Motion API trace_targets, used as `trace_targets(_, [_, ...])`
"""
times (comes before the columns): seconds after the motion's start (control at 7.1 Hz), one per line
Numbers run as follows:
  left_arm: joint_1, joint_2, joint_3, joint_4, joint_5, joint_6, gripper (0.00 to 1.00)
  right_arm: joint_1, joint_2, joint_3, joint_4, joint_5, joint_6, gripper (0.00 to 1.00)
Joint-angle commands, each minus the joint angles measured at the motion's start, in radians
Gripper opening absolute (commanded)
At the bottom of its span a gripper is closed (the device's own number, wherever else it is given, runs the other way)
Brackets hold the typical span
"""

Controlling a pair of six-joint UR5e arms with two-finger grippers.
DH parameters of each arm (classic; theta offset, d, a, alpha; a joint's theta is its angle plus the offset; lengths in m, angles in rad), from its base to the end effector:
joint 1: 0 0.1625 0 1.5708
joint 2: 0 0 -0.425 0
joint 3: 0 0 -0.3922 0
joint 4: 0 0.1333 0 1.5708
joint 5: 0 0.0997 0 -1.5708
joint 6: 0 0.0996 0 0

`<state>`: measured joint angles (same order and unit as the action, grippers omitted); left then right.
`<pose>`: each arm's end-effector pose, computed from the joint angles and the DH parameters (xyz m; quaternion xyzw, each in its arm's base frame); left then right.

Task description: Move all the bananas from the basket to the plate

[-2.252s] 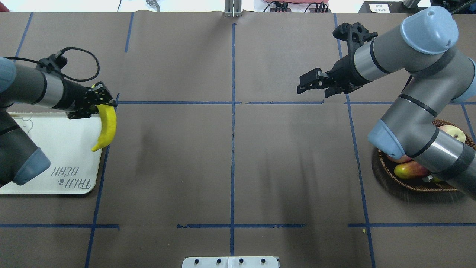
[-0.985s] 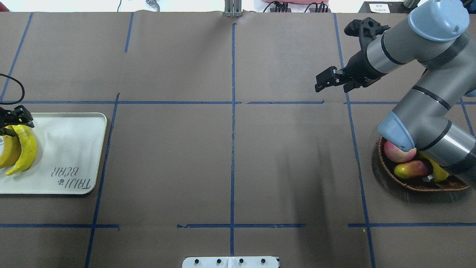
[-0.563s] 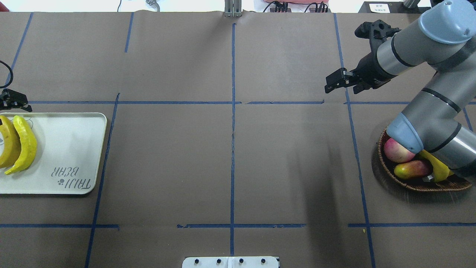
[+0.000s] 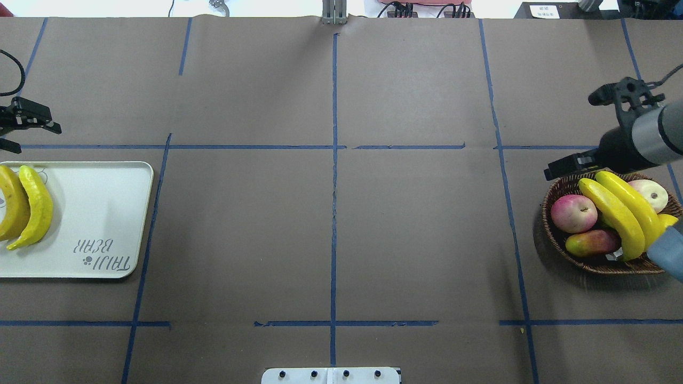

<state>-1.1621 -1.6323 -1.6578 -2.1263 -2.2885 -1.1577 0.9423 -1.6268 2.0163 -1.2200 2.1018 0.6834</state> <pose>0.1518 -0.5212 0.5213 -0.0038 0.4614 -0.2088 0.8623 -0.2096 -0.4294 0.4341 0.1274 -0.4068 -0.0702 0.9019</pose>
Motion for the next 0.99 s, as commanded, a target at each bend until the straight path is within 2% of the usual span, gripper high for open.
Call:
trace_targets(0.0, [0.004,-0.001,-0.005,-0.003,0.000,0.000,1.00,-0.004,-0.186,0.050,0.073,-0.094,-0.134,0.99])
trace_targets(0.14, [0.004,-0.001,-0.010,-0.003,0.001,0.000,1.00,-0.004,-0.244,0.017,0.186,-0.098,-0.145,0.98])
trace_targets(0.42, [0.005,-0.001,-0.010,-0.003,0.000,0.000,1.00,-0.049,-0.246,-0.017,0.201,-0.114,-0.140,0.82])
trace_targets(0.84, [0.004,-0.001,-0.010,-0.003,0.001,0.000,1.00,-0.111,-0.272,-0.033,0.200,-0.140,-0.145,0.74])
